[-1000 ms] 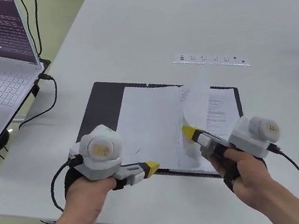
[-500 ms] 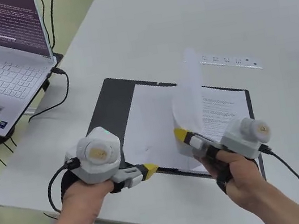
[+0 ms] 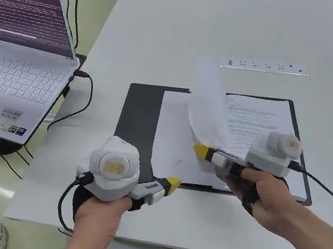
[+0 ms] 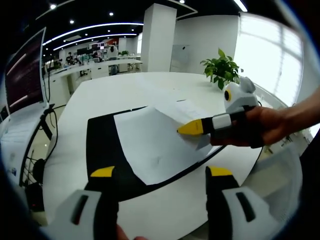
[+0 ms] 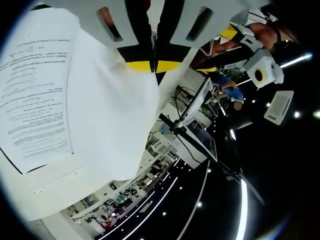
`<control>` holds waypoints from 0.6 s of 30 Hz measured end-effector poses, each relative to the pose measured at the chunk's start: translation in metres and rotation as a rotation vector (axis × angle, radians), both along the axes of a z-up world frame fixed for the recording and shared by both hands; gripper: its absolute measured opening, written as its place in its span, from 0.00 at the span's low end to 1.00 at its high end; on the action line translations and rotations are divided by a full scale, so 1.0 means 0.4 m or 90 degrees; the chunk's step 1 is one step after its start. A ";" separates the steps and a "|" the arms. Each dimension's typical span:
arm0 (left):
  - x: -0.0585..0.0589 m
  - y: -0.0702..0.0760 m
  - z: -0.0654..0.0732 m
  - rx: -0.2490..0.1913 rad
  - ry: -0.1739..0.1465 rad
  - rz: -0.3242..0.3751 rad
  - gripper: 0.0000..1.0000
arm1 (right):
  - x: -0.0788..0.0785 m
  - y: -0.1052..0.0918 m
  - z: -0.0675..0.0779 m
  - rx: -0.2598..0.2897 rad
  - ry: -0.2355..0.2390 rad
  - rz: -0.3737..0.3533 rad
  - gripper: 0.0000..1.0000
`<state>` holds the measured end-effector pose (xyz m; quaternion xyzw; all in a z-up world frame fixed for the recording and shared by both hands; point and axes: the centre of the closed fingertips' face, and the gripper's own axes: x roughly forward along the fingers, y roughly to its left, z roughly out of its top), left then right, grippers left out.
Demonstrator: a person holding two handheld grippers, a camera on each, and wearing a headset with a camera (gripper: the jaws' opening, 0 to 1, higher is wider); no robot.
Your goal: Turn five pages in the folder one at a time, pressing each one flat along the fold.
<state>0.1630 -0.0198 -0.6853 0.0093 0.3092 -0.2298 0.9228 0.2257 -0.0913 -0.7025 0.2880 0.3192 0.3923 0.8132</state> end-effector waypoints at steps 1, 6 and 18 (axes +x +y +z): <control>-0.001 0.001 0.000 0.000 0.000 0.000 0.72 | 0.000 0.000 -0.001 0.000 0.001 0.001 0.00; -0.008 0.014 -0.001 -0.003 0.001 0.009 0.72 | -0.003 0.007 -0.005 -0.002 0.005 0.003 0.00; -0.020 0.042 -0.004 -0.004 0.006 0.025 0.72 | -0.012 0.049 -0.022 -0.004 0.016 0.019 0.00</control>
